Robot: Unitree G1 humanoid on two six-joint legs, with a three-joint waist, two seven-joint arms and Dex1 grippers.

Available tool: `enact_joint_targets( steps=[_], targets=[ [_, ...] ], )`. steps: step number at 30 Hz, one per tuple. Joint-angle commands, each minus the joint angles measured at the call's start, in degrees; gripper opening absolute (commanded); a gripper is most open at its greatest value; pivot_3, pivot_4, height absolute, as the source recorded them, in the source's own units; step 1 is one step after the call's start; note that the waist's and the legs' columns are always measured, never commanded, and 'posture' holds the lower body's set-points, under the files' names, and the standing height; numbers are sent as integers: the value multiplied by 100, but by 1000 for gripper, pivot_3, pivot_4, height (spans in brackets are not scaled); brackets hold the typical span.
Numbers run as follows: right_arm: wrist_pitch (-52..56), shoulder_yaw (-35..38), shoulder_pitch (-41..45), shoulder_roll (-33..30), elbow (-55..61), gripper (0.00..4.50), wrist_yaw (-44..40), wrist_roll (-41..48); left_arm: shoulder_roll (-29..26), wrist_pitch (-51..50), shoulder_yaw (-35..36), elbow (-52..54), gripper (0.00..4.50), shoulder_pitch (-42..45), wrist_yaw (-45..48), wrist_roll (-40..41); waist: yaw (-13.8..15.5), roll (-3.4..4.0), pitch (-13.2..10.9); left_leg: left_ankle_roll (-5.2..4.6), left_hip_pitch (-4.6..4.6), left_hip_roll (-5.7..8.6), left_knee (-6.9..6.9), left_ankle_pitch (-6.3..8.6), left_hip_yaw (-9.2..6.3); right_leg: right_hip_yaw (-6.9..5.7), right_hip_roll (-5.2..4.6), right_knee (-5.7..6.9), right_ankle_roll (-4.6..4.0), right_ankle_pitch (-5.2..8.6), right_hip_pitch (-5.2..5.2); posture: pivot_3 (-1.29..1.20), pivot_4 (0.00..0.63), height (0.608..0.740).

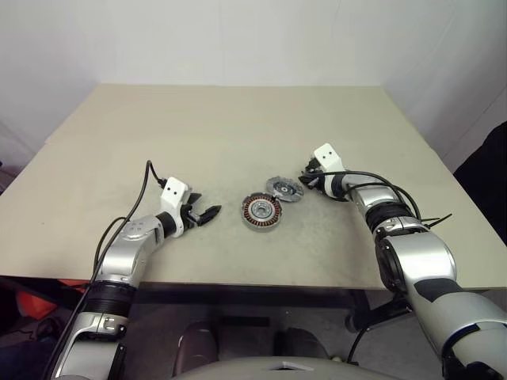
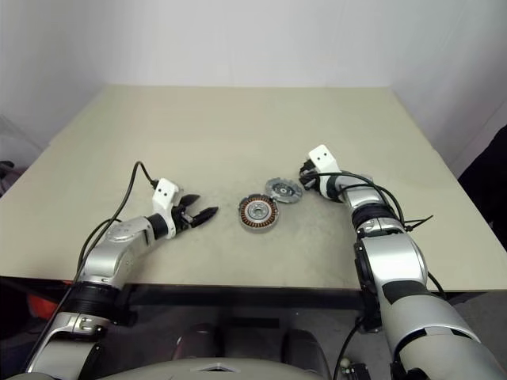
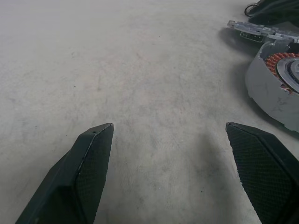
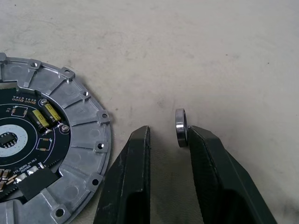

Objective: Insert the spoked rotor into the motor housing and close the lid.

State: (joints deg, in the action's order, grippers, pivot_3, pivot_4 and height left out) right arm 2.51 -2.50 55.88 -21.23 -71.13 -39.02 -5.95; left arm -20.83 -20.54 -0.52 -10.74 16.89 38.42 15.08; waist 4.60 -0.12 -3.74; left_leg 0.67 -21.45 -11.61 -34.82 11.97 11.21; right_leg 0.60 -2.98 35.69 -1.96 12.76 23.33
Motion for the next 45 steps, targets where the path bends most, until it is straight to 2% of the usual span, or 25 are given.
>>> enact_joint_targets(
  steps=[1,2,6,13,17,22,25,29,35,45],
  targets=[
    [53,70,58,19,-7,1263,72,41,-32,36,0,158,4083,13,21,-18,-2,0,0,0,0,0,0,0,0,0,0,0,0,0,0,0,0,740],
    [55,100,67,24,-11,1263,112,62,-25,38,-4,158,4083,12,21,-23,-2,0,0,0,0,-1,0,0,0,-1,0,0,0,0,0,0,0,740],
    [49,178,102,30,-22,30,232,102,-12,34,-21,170,4083,4,13,-40,-1,0,0,1,0,-1,0,-1,0,-2,0,0,0,0,0,0,0,740],
    [-110,120,98,10,120,30,122,47,-12,13,-24,199,4083,-36,4,-57,-3,1,0,2,-2,-3,0,-1,-1,-9,-1,0,-3,2,0,0,0,740],
    [-150,119,48,-90,720,30,-472,188,-7,7,-10,210,4083,-61,0,-54,0,7,-5,2,-11,-4,0,-1,1,-22,-1,-1,-7,4,3,0,0,740],
    [817,-249,-1213,-351,3896,30,-1827,621,-21,19,34,169,4083,-64,12,-37,89,7,-5,1,-16,-9,2,-1,-5,-42,0,-3,-13,11,-2,0,0,740],
    [1674,-467,-1798,-365,5312,30,-1853,708,-11,45,5,67,4083,9,45,-61,91,8,-5,0,-14,-10,6,-1,-14,-44,2,0,-11,16,-3,0,0,740],
    [2171,-777,-2256,-405,6198,30,-1714,607,-13,46,-20,-53,4083,191,121,-59,91,7,-5,10,-11,-9,8,-6,-50,-44,1,0,-10,17,-4,0,0,740],
    [2723,-1039,-2551,-366,7053,30,-1571,703,-63,71,-8,-172,4083,303,208,-95,85,8,-5,35,-1,2,18,-21,-75,-46,-1,-3,-8,18,-15,0,0,740],
    [2775,-1224,-2610,-363,6886,30,-1437,700,-94,50,34,-69,4083,215,186,-102,82,7,-5,46,-2,6,33,-27,-83,-52,-1,-12,-8,18,-15,0,0,740]
  ],
)
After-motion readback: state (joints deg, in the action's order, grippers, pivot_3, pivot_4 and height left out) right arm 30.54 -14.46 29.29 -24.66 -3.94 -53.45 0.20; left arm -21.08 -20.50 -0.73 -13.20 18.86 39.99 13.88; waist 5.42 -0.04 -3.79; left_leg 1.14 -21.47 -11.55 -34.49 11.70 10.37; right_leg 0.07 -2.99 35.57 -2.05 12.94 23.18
